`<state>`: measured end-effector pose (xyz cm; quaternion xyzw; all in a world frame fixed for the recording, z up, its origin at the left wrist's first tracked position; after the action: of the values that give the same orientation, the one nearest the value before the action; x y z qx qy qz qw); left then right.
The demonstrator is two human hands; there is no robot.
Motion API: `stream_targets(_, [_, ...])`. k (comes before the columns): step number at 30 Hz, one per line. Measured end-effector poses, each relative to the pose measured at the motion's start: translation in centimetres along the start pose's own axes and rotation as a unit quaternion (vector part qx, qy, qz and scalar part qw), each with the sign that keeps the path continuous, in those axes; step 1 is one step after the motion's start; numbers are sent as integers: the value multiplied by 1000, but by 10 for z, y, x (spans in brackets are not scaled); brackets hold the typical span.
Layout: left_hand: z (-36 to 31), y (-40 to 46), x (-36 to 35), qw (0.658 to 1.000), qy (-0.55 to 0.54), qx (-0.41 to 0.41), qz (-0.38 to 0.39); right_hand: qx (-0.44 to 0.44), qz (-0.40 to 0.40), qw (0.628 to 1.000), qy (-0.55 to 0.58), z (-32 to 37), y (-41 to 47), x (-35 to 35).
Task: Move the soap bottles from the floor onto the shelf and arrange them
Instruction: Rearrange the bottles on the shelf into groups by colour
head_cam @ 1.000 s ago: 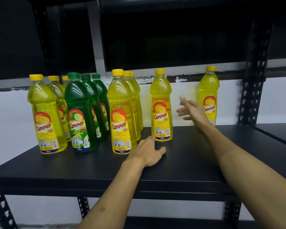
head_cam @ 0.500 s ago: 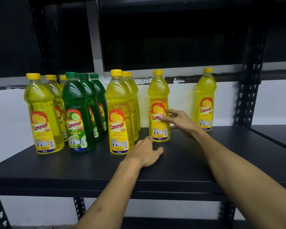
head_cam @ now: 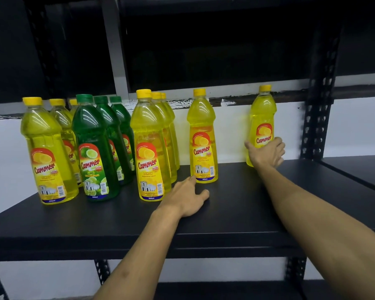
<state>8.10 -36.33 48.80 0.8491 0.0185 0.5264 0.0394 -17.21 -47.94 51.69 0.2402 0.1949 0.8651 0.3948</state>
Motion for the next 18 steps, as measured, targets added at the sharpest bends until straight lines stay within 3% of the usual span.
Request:
stream_targets(5, [0,2,-1,1000,-2,-3,-4,-38,52,997,49,-19,9,-11])
stream_targets(9, [0,1,1,1000,-18,-6,-5,-24,61,998,2,-15,6,-6])
stream_targets(18, [2,-3,4,999,-49,-3,-2,1,169,984,-59,3,-11,8])
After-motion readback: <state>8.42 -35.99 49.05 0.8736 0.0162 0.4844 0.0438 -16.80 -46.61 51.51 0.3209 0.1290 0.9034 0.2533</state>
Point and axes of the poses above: each hand's wrist, its own y-axis towards the middle knuckle, its own x-axis out of the back of the hand, z = x × y, the point moved 3 cm from there along y, towards the middle knuckle, and after that the axes turned 10 degrees about x, right-handed, at the moved point
